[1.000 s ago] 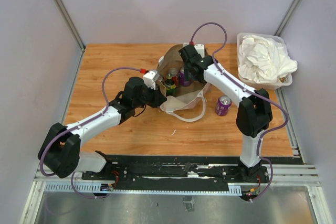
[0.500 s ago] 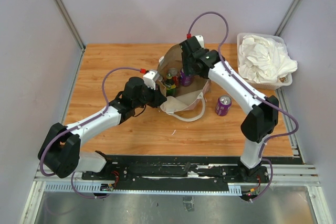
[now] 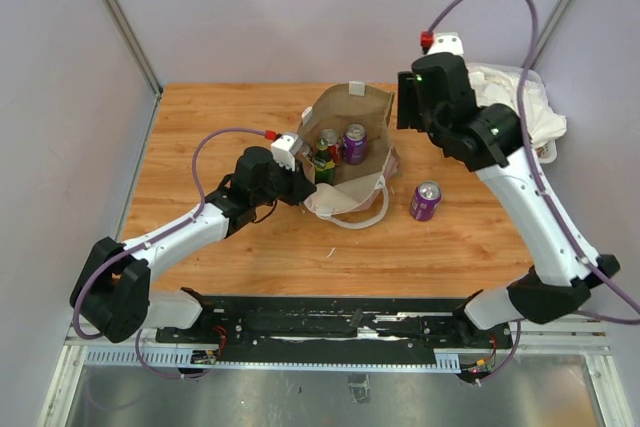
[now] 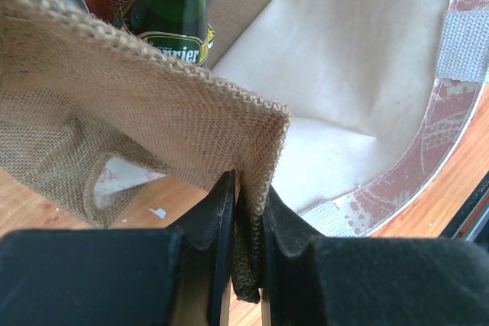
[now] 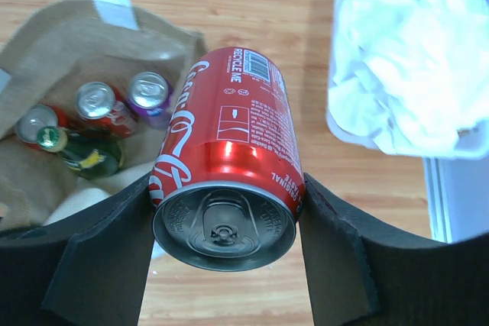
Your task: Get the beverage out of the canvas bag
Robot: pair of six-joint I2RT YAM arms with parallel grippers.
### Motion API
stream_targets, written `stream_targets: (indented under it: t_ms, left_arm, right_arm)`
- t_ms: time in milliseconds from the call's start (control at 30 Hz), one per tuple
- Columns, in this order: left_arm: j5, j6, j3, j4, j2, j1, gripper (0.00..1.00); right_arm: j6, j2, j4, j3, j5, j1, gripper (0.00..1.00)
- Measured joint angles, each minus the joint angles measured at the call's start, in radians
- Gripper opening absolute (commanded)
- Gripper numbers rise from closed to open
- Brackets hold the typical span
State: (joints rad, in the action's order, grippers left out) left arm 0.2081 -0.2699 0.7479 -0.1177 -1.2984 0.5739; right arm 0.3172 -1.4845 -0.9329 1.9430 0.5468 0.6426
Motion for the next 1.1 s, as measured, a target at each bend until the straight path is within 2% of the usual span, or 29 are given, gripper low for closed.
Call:
stream_targets:
  t_ms: [133, 233, 400, 600, 833, 1100]
  left_arm:
    - [-0.008, 0.0, 0.0, 0.005, 0.007, 0.0, 0.01]
    - [-0.01, 0.0, 0.0, 0.008, 0.008, 0.0, 0.01]
    - [-0.011, 0.0, 0.0, 0.011, 0.008, 0.0, 0.01]
    - [-0.011, 0.0, 0.001, 0.018, 0.008, 0.0, 0.02]
    - [-0.013, 0.0, 0.011, 0.038, 0.007, 0.0, 0.03]
    - [-0.013, -0.002, 0.011, 0.042, 0.007, 0.0, 0.04]
  right_arm:
    - [0.024, 0.122, -0.05, -0.088, 0.015, -0.064, 0.01]
    - [0.053, 0.217, -0.085, -0.225, -0.014, -0.185, 0.01]
    - [0.072, 0.275, -0.151, -0.399, -0.07, -0.32, 0.01]
    - [0.091, 0.31, -0.16, -0.525, -0.16, -0.345, 0.01]
    - [0.125, 0.445, -0.176, -0.676, -0.234, -0.346, 0.01]
    - [0.171, 0.578, -0.151, -0.952, -0.373, -0.346, 0.01]
